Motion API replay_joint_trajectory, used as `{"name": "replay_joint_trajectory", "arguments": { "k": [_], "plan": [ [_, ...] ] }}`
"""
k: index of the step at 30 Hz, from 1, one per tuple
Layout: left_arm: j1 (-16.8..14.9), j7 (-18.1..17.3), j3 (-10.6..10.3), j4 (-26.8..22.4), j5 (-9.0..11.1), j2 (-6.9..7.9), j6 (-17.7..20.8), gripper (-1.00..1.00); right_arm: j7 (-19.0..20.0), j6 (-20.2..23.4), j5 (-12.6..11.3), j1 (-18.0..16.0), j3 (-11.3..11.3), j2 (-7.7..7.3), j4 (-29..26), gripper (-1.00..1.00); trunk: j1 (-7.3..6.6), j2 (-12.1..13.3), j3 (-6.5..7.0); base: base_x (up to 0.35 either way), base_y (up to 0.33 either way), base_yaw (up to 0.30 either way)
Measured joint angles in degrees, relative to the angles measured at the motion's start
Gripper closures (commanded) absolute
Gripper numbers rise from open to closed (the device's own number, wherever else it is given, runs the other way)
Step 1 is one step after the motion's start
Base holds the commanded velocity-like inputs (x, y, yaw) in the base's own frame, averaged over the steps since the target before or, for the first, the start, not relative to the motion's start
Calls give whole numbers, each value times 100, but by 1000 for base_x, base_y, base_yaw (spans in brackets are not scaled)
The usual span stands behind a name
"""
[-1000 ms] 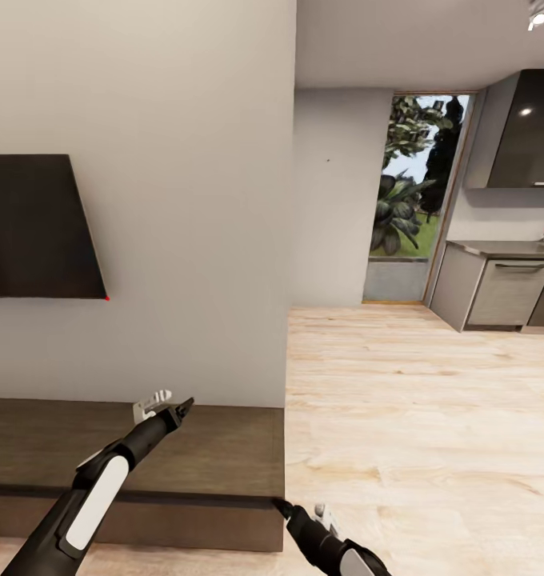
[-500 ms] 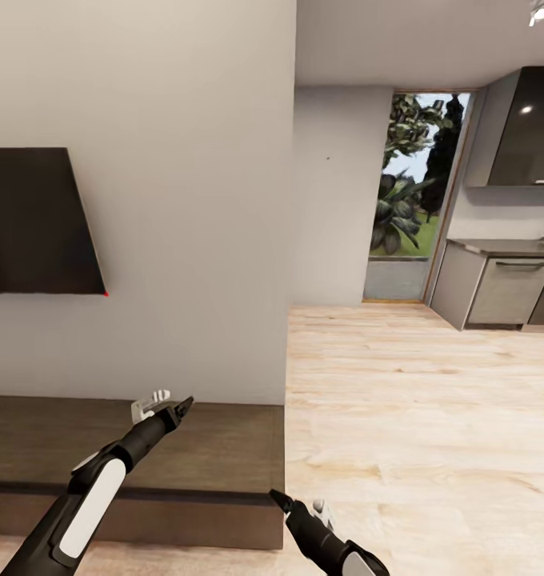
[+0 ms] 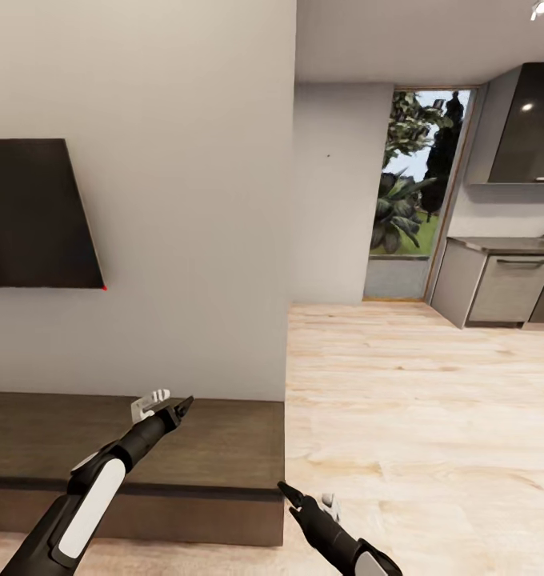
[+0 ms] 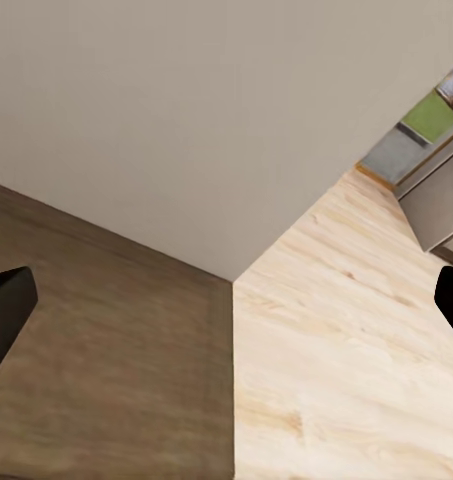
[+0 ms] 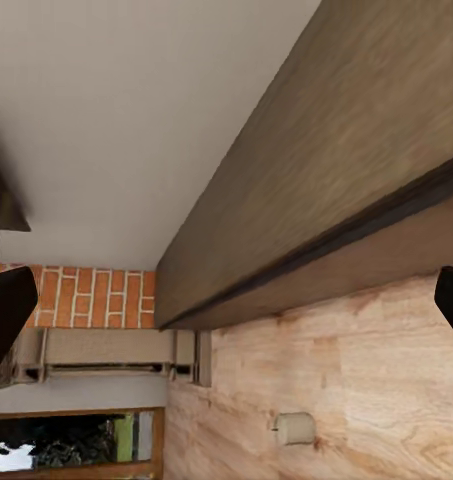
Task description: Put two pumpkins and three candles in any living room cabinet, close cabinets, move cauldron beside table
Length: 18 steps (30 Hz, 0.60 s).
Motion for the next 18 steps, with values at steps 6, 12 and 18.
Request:
{"name": "replay_joint_trajectory", "arguments": {
  "k": [6, 12, 18],
  "plan": [
    [3, -3, 0, -20, 1, 1, 2, -100, 267, -8, -2, 12, -4, -108, -16, -100, 132, -241, -108, 0, 0, 0],
    [85, -217, 2, -155, -4, 8, 50, -100, 450, -6, -3, 22, -1, -185, -2, -100, 264, -482, -216, 0, 0, 0],
    [292, -345, 7, -369, -11, 3, 55, -100, 477, -6, 3, 23, 10, -186, 8, -100, 395, -722, -323, 0, 0, 0]
  ]
}}
